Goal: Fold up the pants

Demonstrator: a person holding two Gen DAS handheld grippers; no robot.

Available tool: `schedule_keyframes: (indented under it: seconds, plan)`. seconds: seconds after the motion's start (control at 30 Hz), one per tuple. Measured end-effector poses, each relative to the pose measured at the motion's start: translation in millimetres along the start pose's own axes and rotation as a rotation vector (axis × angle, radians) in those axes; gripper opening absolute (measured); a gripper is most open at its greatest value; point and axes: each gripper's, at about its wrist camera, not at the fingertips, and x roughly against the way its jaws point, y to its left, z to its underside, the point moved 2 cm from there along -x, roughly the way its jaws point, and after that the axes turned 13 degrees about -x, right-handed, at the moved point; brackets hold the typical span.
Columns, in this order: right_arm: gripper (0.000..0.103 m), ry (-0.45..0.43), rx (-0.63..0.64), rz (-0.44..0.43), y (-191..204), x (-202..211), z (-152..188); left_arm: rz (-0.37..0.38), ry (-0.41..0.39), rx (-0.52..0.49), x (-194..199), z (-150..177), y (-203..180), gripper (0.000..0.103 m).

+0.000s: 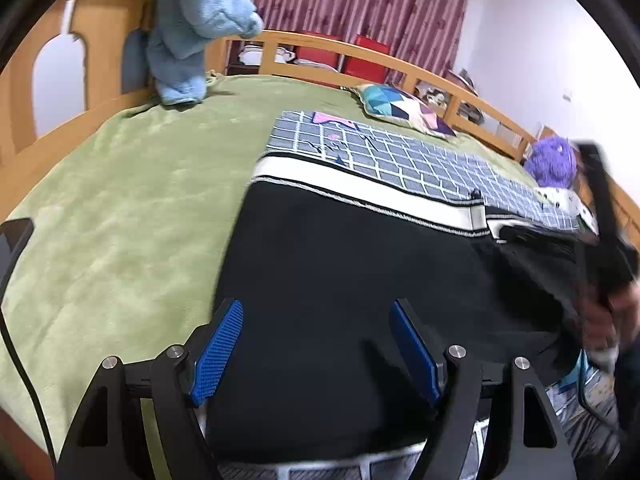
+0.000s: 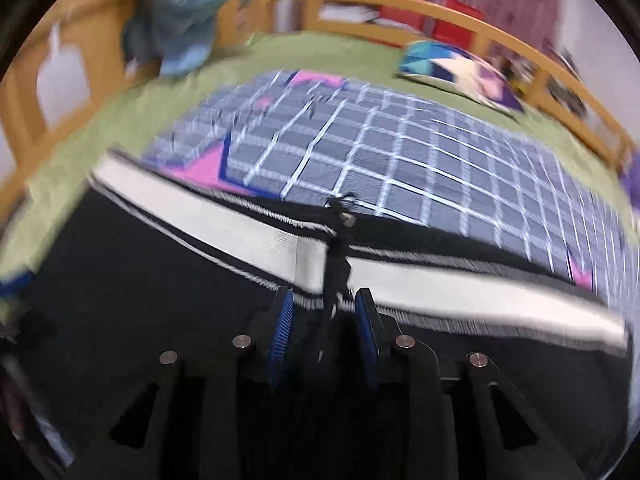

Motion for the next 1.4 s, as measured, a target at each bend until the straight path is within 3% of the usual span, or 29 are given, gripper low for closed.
schedule_keyframes:
  seconds: [0.1,0.2,0.27,0.3,0.33,0.4,0.5,0.57,0.8,0.93,1.03,1.13,1.23,1.4]
  plan:
    - [0.048,-0.053,-0.024,-0.078,-0.7,40.9,28.5,-0.024,0.023,0.066,13.2,10.3,17.8,0.072]
    - [0.050,-0.015,0.018,-0.133,5.4,50.6,73.8,0.019,0.076,0.211,15.2,33.2,40.5,0.072]
    - [0.049,0.032,0.039,-0.099,8.6,28.9,97.5,0.062,0.090,0.285,11.1,40.7,49.5,0.072]
    - [0.050,-0.003,0.028,-0.095,7.3,26.3,105.4,0.072,0.089,0.299,10.2,41.4,50.7,0.072]
    - [0.050,-0.046,0.006,-0.108,3.5,30.2,108.3,0.091,0.083,0.311,8.9,41.1,51.7,0.072]
    - [0.051,-0.018,-0.062,-0.128,-2.0,34.3,105.2,0.109,0.104,0.314,1.1,40.7,51.6,0.072]
    - [0.051,0.005,-0.142,-0.164,-9.2,44.1,102.8,0.079,0.100,0.301,1.4,39.4,44.3,0.067]
    - [0.051,-0.005,-0.113,-0.152,-9.8,53.8,106.7,0.049,0.098,0.284,4.8,36.5,36.6,0.060]
    - [0.054,-0.061,-0.061,-0.120,-11.5,77.4,117.4,0.004,0.083,0.286,35.8,43.3,20.6,0.060]
    - [0.054,-0.074,-0.073,-0.108,-18.1,86.5,124.7,0.117,0.097,0.329,38.6,54.3,13.5,0.060]
    - [0.054,-0.070,-0.097,-0.122,-24.7,87.0,128.2,0.142,0.124,0.388,21.4,61.3,14.3,0.060]
    - [0.054,-0.076,-0.101,-0.116,-26.3,92.5,130.3,0.204,0.044,0.518,14.5,66.8,31.6,0.063]
    - [0.054,-0.095,-0.095,-0.103,-29.4,101.1,130.8,0.277,0.018,0.619,6.3,69.1,46.9,0.064]
    - [0.054,-0.100,-0.139,-0.106,-42.2,106.6,129.8,0.236,0.011,0.632,-2.3,54.7,48.2,0.062]
